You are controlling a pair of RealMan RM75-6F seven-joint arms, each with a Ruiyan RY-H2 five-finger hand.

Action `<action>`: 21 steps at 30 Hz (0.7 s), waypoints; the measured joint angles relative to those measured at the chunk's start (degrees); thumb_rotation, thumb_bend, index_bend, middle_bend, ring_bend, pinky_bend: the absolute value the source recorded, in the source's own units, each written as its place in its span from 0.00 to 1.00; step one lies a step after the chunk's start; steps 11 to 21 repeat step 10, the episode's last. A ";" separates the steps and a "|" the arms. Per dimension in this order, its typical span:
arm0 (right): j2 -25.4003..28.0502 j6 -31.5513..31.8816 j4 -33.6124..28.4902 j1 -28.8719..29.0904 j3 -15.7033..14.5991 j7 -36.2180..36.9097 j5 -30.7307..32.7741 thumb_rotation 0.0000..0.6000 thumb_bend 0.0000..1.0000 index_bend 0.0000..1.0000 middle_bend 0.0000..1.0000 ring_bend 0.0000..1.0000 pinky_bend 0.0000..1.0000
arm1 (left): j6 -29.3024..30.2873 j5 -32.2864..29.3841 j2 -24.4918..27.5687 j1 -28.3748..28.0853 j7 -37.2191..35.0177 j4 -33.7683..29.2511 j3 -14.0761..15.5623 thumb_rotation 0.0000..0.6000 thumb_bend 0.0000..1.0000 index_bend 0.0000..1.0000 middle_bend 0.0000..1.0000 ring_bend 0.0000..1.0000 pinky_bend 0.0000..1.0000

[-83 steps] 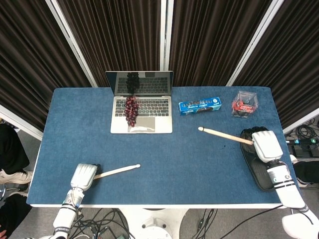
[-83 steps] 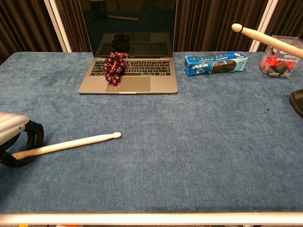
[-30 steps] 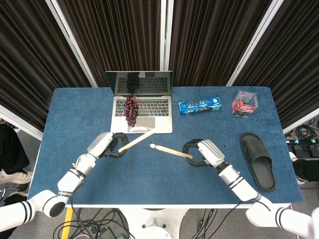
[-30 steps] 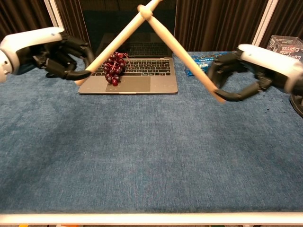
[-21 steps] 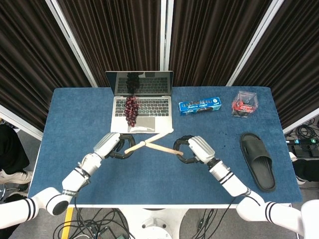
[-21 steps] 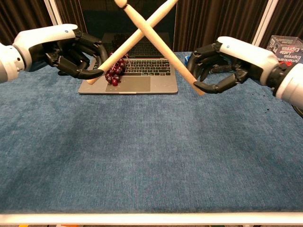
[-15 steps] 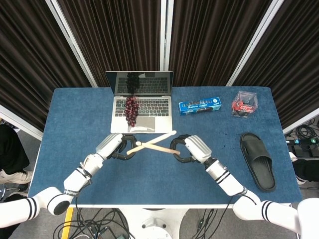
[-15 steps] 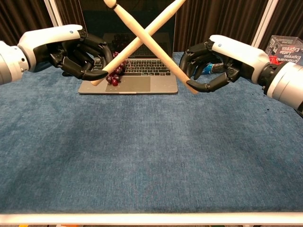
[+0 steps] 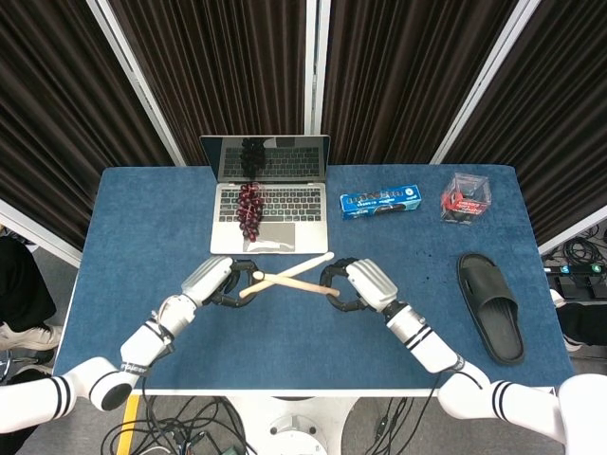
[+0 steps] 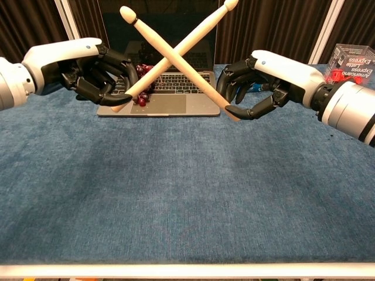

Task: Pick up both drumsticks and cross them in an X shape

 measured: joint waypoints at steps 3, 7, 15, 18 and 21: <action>-0.31 0.03 0.26 0.11 -0.04 -0.10 0.20 1.00 0.69 0.65 0.62 0.39 0.38 | 0.08 0.02 -0.18 -0.13 -0.02 0.25 0.31 1.00 0.52 0.63 0.66 0.79 0.90; -0.52 -0.11 0.47 0.24 -0.20 -0.47 0.47 1.00 0.69 0.65 0.62 0.39 0.38 | 0.28 0.13 -0.29 -0.22 -0.32 0.40 0.59 1.00 0.52 0.63 0.66 0.79 0.90; -0.63 -0.12 0.63 0.27 -0.24 -0.58 0.72 1.00 0.69 0.65 0.62 0.39 0.38 | 0.45 0.28 -0.28 -0.29 -0.41 0.44 0.85 1.00 0.52 0.63 0.66 0.79 0.90; -0.63 -0.12 0.63 0.27 -0.24 -0.58 0.72 1.00 0.69 0.65 0.62 0.39 0.38 | 0.45 0.28 -0.28 -0.29 -0.41 0.44 0.85 1.00 0.52 0.63 0.66 0.79 0.90; -0.63 -0.12 0.63 0.27 -0.24 -0.58 0.72 1.00 0.69 0.65 0.62 0.39 0.38 | 0.45 0.28 -0.28 -0.29 -0.41 0.44 0.85 1.00 0.52 0.63 0.66 0.79 0.90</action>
